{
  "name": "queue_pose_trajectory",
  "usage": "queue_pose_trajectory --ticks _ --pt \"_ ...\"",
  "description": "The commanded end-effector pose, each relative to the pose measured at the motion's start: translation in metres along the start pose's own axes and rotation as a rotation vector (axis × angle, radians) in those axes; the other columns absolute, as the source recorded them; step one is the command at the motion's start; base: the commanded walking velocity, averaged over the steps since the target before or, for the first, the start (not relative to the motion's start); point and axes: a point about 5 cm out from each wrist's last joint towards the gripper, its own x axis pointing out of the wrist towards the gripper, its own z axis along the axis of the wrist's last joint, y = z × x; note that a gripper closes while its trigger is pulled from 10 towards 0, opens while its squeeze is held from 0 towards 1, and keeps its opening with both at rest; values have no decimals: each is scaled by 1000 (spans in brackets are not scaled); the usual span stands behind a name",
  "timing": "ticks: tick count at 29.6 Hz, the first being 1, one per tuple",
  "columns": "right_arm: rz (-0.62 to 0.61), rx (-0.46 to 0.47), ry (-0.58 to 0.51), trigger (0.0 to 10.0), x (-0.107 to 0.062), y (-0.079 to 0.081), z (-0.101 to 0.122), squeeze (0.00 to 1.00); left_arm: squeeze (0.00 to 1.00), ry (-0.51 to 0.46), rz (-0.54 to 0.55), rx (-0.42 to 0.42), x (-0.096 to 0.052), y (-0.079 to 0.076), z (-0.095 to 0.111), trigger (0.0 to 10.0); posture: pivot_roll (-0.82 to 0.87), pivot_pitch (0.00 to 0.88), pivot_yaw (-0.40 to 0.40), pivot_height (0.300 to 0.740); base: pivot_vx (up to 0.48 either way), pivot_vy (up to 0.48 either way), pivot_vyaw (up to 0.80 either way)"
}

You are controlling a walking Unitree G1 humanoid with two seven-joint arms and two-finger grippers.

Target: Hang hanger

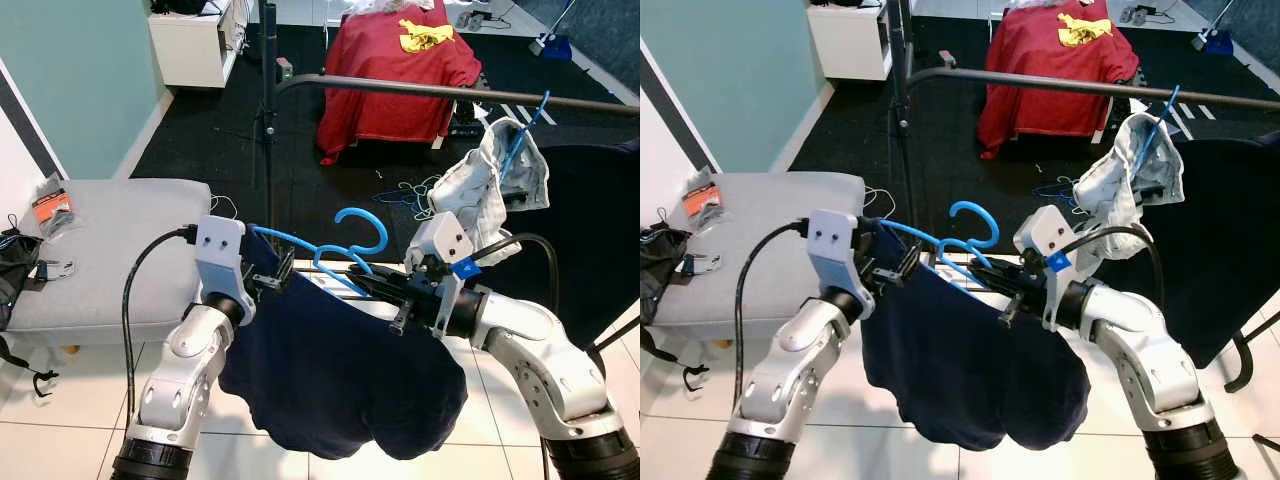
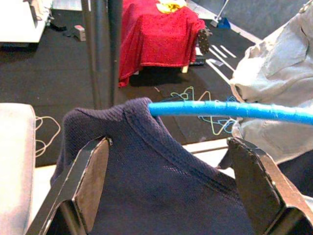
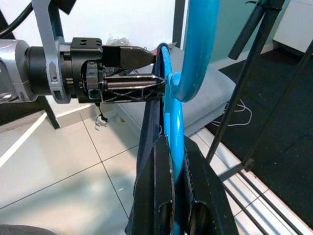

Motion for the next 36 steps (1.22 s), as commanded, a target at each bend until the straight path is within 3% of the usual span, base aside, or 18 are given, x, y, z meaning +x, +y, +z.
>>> queue_pose_trajectory --ticks 1,5,6,7,8,9,10,12,13,21,31,36 --pt "16 -41 -37 0 3 2 10 0 0 19 12 8 -1 3 -4 10000 -42 154 -31 740 0 0 0" --pt "12 -45 -37 0 2 1 10 0 0 19 27 6 -1 6 -3 10000 -41 154 -33 740 0 0 0" --pt "10 -47 -38 0 2 0 10 0 0 23 37 9 -1 7 -3 7765 -41 155 -33 740 0 0 0" --pt "10 -47 -38 0 2 0 10 0 0 23 37 9 -1 7 -3 7765 -41 155 -33 740 0 0 0" --pt "9 -49 -38 0 2 0 11 0 0 24 42 10 -1 8 -4 2980 -41 155 -33 740 0 0 0" --pt "9 -49 -38 0 2 0 11 0 0 24 42 10 -1 8 -4 2980 -41 155 -33 740 0 0 0" --pt "7 -51 -38 0 2 0 11 0 0 26 48 14 -1 9 -4 784 -41 155 -33 740 0 0 0" --pt "7 -52 -38 0 2 -1 11 0 0 31 54 20 -2 9 -5 784 -42 156 -32 740 0 0 0" --pt "6 -54 -38 0 1 -1 12 0 0 37 57 32 -2 10 -6 0 -43 157 -31 740 0 0 0" --pt "-1 -61 -44 0 -2 -4 15 0 0 56 79 61 -1 13 -9 0 -44 161 -30 740 0 0 0" --pt "-12 -71 -48 0 -9 -7 20 0 0 57 163 93 -3 29 -8 0 -44 165 -31 740 0 0 0" --pt "-16 -72 -33 0 -17 -9 20 0 0 57 246 168 -3 47 -4 0 -45 163 -31 740 0 0 0"
